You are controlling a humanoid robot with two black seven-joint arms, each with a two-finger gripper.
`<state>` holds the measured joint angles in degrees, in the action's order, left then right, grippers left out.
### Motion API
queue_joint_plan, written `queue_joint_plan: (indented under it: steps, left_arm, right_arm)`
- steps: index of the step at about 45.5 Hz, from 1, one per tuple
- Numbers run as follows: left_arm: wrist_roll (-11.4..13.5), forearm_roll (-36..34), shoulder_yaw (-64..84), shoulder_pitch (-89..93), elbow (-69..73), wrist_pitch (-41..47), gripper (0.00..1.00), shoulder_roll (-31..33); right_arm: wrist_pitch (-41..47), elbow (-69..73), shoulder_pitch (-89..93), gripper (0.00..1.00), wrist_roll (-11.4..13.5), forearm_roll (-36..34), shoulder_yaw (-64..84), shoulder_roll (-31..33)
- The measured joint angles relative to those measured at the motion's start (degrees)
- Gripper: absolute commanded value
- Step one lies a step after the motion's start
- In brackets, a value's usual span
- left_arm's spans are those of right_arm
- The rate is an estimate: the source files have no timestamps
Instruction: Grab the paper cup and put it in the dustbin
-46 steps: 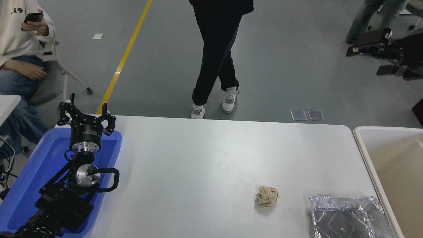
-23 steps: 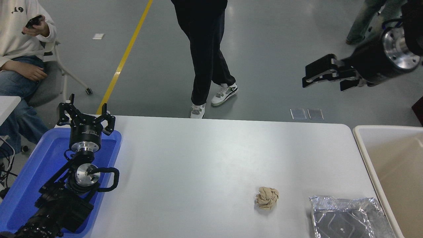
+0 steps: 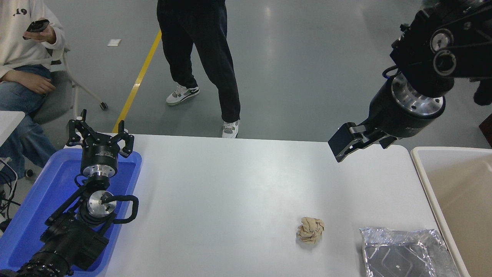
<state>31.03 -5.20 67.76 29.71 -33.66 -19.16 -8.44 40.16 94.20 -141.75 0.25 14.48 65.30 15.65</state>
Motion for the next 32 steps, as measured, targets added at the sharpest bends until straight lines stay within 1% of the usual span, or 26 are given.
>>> queue_joint_plan:
  steps: [3,10,14,23,32]
  left_arm:
    - [0.00,0.00,0.00,0.00,0.00,0.00,0.99,0.00]
    - [0.00,0.01,0.00,0.00,0.00,0.00,0.99,0.00]
    - [0.00,0.01,0.00,0.00,0.00,0.00,0.99,0.00]
    - [0.00,0.01,0.00,0.00,0.00,0.00,0.99,0.00]
    - [0.00,0.01,0.00,0.00,0.00,0.00,0.99,0.00]
  right_arm:
    - [0.12,0.00,0.14,1.00,0.37,-1.75,0.49,-0.16]
    - [0.17,-0.12,0.30,1.00,2.92,-7.49,1.98,0.16]
    - [-0.51,-0.12,0.67,1.00,3.87,-9.63,2.92,0.35]
    - [-1.98,-0.14,1.83,1.00,5.02,-11.92,4.53,0.60]
    - [-2.27,-0.20,2.97,1.00,5.40,-12.16,4.95,0.75]
